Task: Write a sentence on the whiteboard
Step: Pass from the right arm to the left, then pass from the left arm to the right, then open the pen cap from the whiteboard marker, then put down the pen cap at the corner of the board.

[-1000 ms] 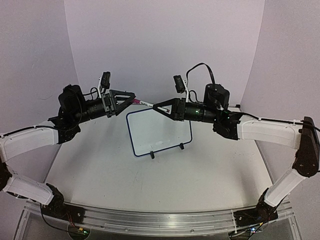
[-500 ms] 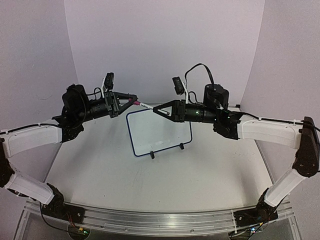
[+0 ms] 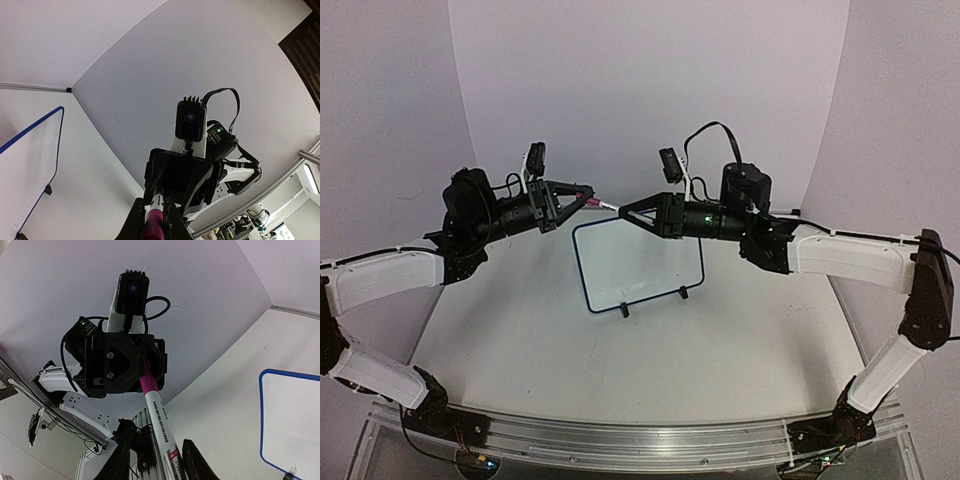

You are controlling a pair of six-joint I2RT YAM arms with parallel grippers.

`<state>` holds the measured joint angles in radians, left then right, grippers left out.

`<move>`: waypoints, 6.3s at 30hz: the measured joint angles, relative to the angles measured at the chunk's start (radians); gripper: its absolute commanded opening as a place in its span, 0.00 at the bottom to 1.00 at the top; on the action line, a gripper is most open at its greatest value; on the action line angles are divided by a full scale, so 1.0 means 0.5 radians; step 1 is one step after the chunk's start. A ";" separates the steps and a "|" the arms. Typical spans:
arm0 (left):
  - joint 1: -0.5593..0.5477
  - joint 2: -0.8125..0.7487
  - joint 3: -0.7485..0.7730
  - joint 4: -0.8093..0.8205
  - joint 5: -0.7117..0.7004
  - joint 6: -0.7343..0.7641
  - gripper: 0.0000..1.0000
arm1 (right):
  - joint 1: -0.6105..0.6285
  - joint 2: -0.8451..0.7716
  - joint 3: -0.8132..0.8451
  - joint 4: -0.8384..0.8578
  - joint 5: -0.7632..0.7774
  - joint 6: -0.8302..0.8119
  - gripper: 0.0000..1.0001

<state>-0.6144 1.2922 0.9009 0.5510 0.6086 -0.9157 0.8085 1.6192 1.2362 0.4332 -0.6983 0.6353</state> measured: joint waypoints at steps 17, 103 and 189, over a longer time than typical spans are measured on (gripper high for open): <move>0.011 -0.018 -0.017 0.149 -0.040 -0.072 0.00 | 0.011 0.066 0.008 0.212 -0.019 0.108 0.42; -0.043 0.050 0.002 0.195 -0.126 -0.052 0.00 | 0.022 0.142 0.007 0.425 0.005 0.281 0.24; 0.248 0.017 -0.804 -1.156 -0.655 0.307 0.15 | 0.102 -0.518 -0.516 -0.460 0.814 -0.402 0.00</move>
<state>-0.4904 1.3006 0.4988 -0.0269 0.2810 -0.7620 0.8597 1.3602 0.9783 0.2031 -0.2913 0.4343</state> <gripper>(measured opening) 0.119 0.069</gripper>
